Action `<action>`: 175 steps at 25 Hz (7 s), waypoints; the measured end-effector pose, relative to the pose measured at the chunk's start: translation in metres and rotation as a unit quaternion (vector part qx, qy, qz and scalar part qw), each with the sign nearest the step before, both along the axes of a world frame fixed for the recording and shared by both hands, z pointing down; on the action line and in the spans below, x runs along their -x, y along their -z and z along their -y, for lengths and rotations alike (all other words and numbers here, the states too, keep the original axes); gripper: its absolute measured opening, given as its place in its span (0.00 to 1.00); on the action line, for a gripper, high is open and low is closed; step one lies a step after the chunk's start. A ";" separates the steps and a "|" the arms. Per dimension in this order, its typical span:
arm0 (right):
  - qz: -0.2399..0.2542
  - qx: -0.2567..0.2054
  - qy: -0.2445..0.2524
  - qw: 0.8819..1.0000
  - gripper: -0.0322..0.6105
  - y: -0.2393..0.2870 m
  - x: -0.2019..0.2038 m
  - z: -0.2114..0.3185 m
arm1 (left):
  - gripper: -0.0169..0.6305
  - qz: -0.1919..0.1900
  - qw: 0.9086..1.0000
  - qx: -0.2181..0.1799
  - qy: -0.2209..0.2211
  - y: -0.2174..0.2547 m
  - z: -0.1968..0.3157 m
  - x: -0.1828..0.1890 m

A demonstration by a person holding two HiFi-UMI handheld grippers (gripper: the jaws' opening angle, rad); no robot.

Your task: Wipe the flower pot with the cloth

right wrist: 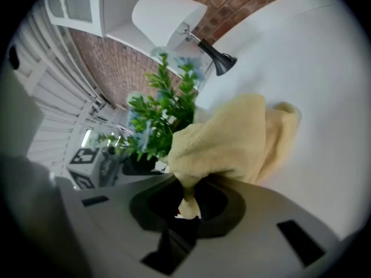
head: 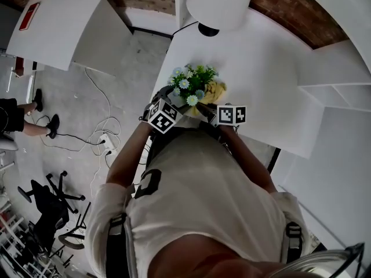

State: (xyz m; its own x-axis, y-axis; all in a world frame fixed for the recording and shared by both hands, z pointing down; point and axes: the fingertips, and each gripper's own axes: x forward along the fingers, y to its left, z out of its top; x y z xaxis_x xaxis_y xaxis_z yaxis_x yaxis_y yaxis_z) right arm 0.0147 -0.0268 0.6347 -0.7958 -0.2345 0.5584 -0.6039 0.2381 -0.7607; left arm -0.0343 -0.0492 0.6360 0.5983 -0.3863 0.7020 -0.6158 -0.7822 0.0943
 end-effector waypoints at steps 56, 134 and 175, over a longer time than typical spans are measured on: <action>-0.044 -0.011 -0.008 0.999 0.14 -0.022 -0.026 -0.009 | 0.57 -0.036 0.992 0.119 0.008 0.018 -0.034 -0.038; 0.071 -0.016 -0.108 0.991 0.14 0.035 -0.033 0.039 | 0.57 0.008 1.000 0.004 -0.004 0.010 0.031 -0.023; 0.043 0.019 0.011 0.999 0.14 -0.001 -0.036 0.013 | 0.57 0.050 0.997 -0.018 0.053 0.010 0.024 0.012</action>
State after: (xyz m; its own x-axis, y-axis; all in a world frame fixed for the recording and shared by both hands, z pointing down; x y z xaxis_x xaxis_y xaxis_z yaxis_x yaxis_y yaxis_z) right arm 0.0506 -0.0399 0.6359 -0.8463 -0.1962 0.4953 -0.5302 0.2203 -0.8188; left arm -0.0462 -0.0728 0.6258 0.4799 -0.4700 0.7408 -0.6998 -0.7143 0.0001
